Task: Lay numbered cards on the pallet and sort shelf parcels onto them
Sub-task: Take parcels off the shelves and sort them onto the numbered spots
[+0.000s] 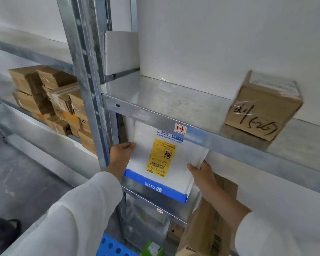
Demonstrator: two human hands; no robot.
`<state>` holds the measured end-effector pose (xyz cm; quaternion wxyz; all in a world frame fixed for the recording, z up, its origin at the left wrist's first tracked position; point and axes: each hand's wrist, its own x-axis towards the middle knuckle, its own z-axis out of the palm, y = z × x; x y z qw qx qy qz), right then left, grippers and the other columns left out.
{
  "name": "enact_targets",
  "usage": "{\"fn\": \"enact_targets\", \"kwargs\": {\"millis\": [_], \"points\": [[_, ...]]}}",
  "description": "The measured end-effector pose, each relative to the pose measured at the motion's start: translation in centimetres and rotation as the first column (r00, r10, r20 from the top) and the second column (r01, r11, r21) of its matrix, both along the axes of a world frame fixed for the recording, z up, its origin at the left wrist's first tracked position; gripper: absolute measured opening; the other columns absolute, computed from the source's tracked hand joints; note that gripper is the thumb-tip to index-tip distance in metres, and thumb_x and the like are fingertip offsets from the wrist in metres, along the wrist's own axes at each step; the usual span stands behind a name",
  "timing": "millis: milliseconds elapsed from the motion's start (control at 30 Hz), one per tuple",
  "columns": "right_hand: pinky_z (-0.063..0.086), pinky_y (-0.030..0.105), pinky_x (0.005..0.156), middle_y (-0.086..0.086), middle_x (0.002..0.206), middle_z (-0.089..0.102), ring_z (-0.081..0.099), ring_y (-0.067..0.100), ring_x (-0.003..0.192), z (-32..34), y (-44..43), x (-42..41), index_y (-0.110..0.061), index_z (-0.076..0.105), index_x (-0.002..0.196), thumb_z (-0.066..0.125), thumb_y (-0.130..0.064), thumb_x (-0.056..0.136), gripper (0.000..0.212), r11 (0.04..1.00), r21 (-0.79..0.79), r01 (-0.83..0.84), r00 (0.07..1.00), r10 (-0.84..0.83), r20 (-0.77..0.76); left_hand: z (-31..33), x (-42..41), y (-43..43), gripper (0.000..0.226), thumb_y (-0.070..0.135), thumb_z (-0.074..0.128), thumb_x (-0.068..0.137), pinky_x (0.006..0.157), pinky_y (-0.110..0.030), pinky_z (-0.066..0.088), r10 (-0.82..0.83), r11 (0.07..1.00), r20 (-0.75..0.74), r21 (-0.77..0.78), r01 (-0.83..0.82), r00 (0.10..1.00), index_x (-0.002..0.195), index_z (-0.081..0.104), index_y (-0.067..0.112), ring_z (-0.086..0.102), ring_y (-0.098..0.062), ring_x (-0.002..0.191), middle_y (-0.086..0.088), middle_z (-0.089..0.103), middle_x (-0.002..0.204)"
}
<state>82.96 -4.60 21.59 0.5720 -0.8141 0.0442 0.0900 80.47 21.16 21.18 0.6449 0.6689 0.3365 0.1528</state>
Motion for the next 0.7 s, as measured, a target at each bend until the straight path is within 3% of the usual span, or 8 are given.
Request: {"fn": "enact_targets", "kwargs": {"millis": [100,400,500,567,700], "points": [[0.051,0.040,0.092,-0.003,0.103,0.064,0.060,0.021,0.098,0.8,-0.3,-1.3,-0.023,0.056,0.109,0.061,-0.020,0.093,0.017,0.999,0.026,-0.047,0.999,0.048,-0.021,1.0,-1.9,-0.4,0.030,0.025,0.066,0.090,0.080,-0.030,0.045,0.038,0.996,0.014,0.086,-0.039,0.999,0.112,0.070,0.006,0.057,-0.022,0.086,0.009,0.061,0.079],[0.048,0.051,0.098,0.001,0.122,0.061,0.058,0.025,0.114,3.3,0.0,-7.4,-0.021,0.051,0.127,0.056,-0.024,0.096,0.031,0.968,0.041,-0.247,0.966,0.250,-0.065,4.6,-10.8,-0.2,0.033,0.027,0.065,0.091,0.093,-0.044,0.051,0.117,0.980,-0.009,0.166,-0.113,0.993,0.115,0.068,0.004,0.061,-0.032,0.099,-0.011,0.067,0.108],[0.047,0.049,0.100,0.002,0.126,0.058,0.056,0.026,0.117,4.1,-0.1,-9.6,-0.020,0.048,0.131,0.053,-0.024,0.098,0.034,0.955,0.013,-0.297,0.952,0.297,-0.078,5.5,-15.0,-0.7,0.036,0.026,0.065,0.091,0.091,-0.039,0.049,0.124,0.968,-0.013,0.222,-0.118,0.992,0.119,0.066,0.003,0.060,-0.029,0.099,-0.008,0.066,0.107],[0.046,0.044,0.100,0.005,0.129,0.056,0.054,0.027,0.117,4.7,-0.2,-11.1,-0.016,0.045,0.133,0.051,-0.022,0.098,0.036,0.940,-0.001,-0.342,0.937,0.341,-0.071,5.8,-18.0,-1.2,0.035,0.025,0.063,0.092,0.097,-0.046,0.049,0.113,0.968,-0.010,0.227,-0.108,0.994,0.117,0.067,0.001,0.061,-0.033,0.104,-0.013,0.067,0.110],[0.045,0.035,0.090,0.009,0.128,0.054,0.053,0.024,0.106,5.8,-0.4,-14.8,-0.013,0.039,0.132,0.045,-0.020,0.099,0.034,0.898,-0.034,-0.439,0.897,0.437,-0.065,6.4,-24.4,-3.1,0.034,0.023,0.059,0.095,0.102,-0.048,0.045,0.157,0.957,-0.019,0.251,-0.147,0.987,0.117,0.065,-0.001,0.059,-0.036,0.110,-0.018,0.065,0.116]]}}
